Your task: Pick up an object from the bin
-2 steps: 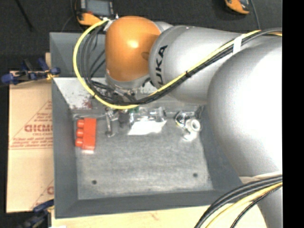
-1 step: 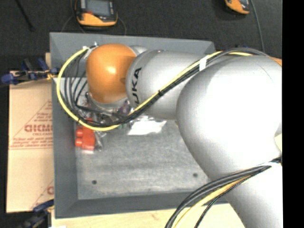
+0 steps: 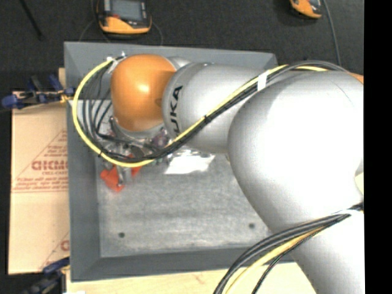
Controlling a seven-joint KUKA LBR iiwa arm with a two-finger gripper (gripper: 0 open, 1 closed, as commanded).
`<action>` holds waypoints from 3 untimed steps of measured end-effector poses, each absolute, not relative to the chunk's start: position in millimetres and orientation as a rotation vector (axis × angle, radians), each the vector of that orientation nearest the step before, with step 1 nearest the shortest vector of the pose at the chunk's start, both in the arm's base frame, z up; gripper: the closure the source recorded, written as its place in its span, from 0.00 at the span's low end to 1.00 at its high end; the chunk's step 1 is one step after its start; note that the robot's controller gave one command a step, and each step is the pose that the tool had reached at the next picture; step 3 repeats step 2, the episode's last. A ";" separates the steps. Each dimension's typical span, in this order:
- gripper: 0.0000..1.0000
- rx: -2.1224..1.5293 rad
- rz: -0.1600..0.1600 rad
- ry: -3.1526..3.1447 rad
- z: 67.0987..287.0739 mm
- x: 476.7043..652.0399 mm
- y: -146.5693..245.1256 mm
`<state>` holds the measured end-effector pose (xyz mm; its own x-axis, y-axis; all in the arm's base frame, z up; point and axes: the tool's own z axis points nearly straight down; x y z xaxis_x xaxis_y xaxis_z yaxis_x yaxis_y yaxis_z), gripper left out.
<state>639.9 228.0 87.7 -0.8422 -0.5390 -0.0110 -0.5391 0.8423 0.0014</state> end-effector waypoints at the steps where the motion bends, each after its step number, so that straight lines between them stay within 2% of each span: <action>1: 1.00 -0.857 -0.001 3.008 195.9 646.8 205.5; 2: 1.00 -1.347 -0.006 2.826 307.8 637.1 139.2; 3: 1.00 -1.347 -0.006 2.826 307.8 637.1 139.2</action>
Offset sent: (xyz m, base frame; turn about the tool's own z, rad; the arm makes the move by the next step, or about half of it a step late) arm 0.0033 -0.0210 0.1010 0.0083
